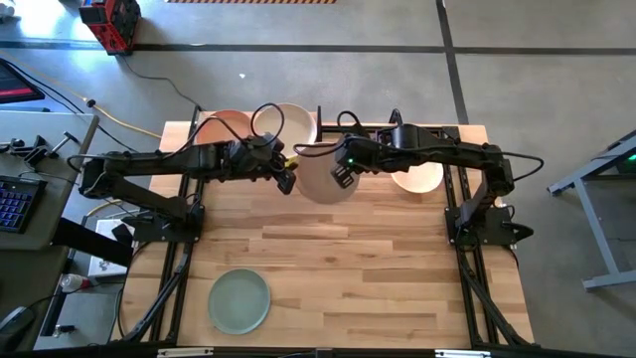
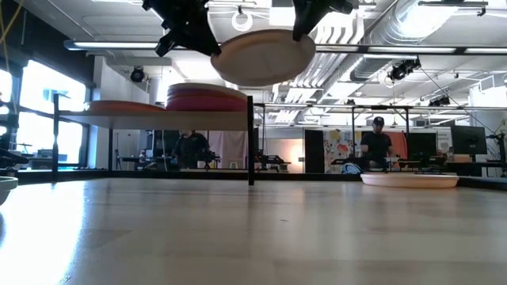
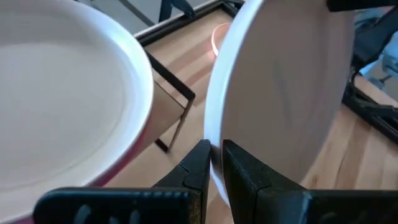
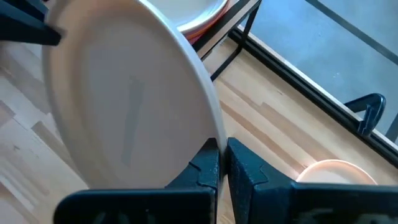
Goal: Place and stack plates onto a shelf
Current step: Stack the bottom white plate on top of the light orange plate
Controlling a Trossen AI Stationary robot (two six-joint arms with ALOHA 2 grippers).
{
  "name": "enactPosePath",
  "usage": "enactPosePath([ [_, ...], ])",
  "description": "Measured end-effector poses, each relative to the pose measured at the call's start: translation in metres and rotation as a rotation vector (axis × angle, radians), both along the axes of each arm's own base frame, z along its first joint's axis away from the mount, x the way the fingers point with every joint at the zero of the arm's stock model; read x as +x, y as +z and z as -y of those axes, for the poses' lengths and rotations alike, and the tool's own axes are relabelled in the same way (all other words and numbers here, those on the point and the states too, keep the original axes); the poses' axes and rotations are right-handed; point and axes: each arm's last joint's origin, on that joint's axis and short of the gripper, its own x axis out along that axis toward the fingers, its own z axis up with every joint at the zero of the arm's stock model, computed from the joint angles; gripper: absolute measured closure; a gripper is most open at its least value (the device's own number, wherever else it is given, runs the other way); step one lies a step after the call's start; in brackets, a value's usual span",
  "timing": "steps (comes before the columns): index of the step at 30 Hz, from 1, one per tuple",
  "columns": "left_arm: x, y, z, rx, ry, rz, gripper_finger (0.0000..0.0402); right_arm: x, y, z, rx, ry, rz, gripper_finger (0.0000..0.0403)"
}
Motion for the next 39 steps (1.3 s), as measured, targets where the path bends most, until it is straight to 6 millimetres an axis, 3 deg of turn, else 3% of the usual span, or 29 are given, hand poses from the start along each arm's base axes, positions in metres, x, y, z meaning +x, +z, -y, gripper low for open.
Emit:
enactPosePath([
  [16, 0.0004, 0.0006, -0.0004, -0.001, -0.012, 0.006, 0.0369, 0.0018, 0.0002, -0.0041, 0.025, 0.049, 0.006, 0.0403],
  [22, 0.0003, 0.0001, -0.0001, 0.008, -0.050, -0.009, 0.0395, 0.0016, 0.0001, -0.0066, 0.031, 0.059, 0.002, 0.0403],
  [39, 0.0002, -0.0002, 0.0004, 0.008, -0.053, -0.013, 0.0400, 0.0003, -0.0011, -0.0075, 0.082, 0.056, -0.003, 0.0402],
])
